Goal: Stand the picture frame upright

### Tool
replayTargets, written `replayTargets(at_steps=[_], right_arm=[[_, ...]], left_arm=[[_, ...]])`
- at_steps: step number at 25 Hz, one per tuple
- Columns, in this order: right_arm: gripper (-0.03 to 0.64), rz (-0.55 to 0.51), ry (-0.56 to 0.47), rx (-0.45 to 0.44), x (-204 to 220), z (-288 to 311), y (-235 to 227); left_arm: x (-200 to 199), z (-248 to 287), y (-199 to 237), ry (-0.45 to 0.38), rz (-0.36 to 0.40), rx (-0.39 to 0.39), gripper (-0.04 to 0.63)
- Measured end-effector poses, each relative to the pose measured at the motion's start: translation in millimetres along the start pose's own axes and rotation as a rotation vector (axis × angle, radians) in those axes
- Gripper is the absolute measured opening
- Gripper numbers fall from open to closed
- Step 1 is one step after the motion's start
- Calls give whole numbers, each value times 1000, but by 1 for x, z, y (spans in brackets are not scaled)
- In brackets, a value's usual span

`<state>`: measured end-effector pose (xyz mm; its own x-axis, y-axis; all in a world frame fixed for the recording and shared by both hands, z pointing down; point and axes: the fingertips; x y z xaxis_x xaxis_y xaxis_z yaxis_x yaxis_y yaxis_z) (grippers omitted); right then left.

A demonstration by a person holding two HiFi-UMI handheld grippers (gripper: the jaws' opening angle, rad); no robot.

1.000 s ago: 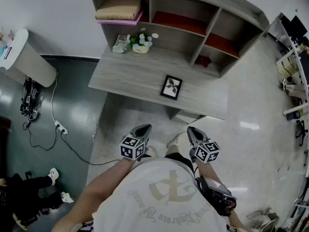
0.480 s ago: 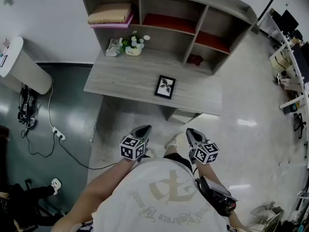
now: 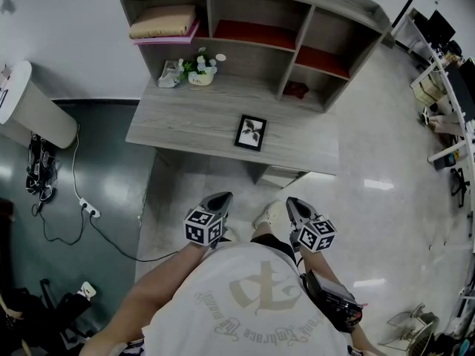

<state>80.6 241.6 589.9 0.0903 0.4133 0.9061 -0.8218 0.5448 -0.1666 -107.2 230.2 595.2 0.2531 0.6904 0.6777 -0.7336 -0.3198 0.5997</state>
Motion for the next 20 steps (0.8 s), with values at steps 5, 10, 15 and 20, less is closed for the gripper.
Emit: replayTargets(at_steps=[5, 10, 15, 20], right_arm=[[5, 11, -4, 17, 2, -1, -4], [5, 18, 13, 47, 7, -1, -12], [5, 36, 20, 71, 9, 2, -20], [5, 49, 29, 79, 12, 5, -27]], left_arm=[[2, 3, 1, 3, -1, -2, 9], [2, 7, 3, 14, -3, -6, 9], [1, 10, 10, 21, -15, -18, 9], [0, 17, 10, 32, -13, -22, 9]])
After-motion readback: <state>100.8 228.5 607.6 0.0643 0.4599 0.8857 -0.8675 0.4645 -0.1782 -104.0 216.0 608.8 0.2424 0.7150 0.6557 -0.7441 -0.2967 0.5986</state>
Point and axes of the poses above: the fingertips, and each gripper's own axes: z forward along the fingers, y to its left, x out of its underside, and after that the axes turned 15 degrees about -z, right-handed
